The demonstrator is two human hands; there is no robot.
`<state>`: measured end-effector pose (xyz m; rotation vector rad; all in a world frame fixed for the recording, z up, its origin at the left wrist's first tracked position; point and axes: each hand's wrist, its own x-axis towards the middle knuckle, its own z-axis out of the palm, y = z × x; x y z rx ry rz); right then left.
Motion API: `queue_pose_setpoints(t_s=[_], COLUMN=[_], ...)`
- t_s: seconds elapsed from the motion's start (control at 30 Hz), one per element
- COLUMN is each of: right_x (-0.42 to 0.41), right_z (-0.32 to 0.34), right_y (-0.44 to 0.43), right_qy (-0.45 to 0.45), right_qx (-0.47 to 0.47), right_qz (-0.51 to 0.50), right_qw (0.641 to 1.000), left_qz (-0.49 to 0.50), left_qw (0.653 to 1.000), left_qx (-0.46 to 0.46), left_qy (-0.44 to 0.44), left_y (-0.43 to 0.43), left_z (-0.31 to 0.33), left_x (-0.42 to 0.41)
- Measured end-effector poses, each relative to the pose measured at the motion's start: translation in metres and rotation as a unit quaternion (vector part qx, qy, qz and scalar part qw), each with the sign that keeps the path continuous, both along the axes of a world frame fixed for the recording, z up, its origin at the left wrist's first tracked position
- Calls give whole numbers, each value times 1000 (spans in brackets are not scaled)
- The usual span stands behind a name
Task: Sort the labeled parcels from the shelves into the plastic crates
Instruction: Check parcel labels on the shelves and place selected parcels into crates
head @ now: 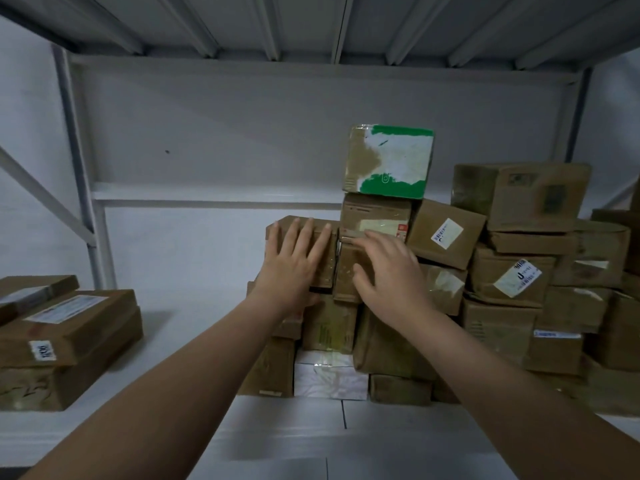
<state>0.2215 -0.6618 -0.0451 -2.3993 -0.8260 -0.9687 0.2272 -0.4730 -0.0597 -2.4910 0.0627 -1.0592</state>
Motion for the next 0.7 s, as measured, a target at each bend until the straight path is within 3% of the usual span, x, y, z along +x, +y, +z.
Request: queue_pose_setpoints(t_s=[0.2, 0.37, 0.53, 0.63, 0.7], right_x=[14, 13, -2, -7, -10], right_z=[-4, -9, -3, 8, 16], right_y=[0, 8, 53, 88, 110], right_qy=[-7, -45, 45, 106, 146], right_qx=[-10, 14, 102, 189, 238], right_qz=[5, 32, 153, 186, 193], right_qw=[1000, 998, 982, 958, 941], left_qz=[-59, -82, -194, -270, -306], left_qw=[995, 986, 948, 914, 872], left_qx=[25, -32, -159, -248, -354], left_qy=[-73, -141, -197, -171, -143], left_y=[7, 29, 77, 101, 120], left_z=[-3, 9, 12, 11, 11], left_x=[10, -6, -36, -61, -74])
